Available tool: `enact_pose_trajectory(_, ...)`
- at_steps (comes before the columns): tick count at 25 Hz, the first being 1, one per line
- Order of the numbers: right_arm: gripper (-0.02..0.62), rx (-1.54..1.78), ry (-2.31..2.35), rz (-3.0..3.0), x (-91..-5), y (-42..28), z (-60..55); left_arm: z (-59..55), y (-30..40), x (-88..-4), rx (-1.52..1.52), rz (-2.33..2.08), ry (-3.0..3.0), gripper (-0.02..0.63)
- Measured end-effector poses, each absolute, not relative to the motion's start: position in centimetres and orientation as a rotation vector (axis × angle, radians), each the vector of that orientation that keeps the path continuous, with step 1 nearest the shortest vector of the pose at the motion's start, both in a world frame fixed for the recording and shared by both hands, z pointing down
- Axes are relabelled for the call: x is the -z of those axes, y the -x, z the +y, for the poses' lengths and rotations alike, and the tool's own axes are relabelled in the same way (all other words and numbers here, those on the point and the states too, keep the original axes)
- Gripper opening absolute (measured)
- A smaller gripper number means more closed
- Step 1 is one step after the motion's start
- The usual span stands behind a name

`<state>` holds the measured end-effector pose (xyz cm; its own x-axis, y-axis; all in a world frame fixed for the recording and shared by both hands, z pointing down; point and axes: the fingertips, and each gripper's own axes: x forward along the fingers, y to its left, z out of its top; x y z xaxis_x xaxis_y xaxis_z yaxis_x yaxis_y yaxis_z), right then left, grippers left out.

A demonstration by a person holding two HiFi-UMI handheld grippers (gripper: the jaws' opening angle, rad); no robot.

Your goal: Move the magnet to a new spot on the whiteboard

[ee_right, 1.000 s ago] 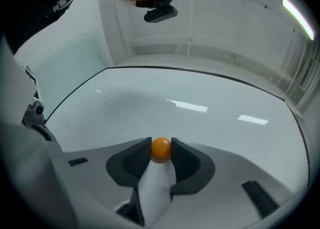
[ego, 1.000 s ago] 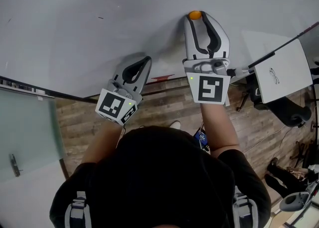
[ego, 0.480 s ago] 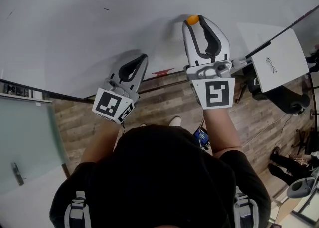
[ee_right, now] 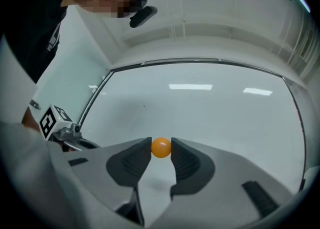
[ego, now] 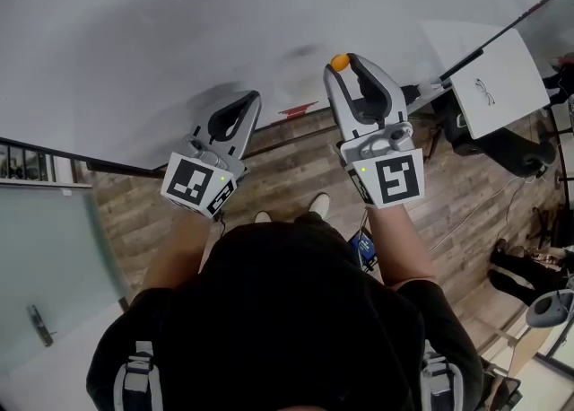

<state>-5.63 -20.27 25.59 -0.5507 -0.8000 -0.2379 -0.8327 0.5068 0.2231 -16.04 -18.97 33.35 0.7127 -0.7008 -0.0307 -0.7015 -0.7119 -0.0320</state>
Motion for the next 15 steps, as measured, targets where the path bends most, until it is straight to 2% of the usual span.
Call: enact_pose_trajectory(15, 0.12, -0.224, 1.437, 2.793, -34.0, 9.5, -15.2, -14.9, 18.9, -35.3, 0.013, 1.056, 2.912, 0.002)
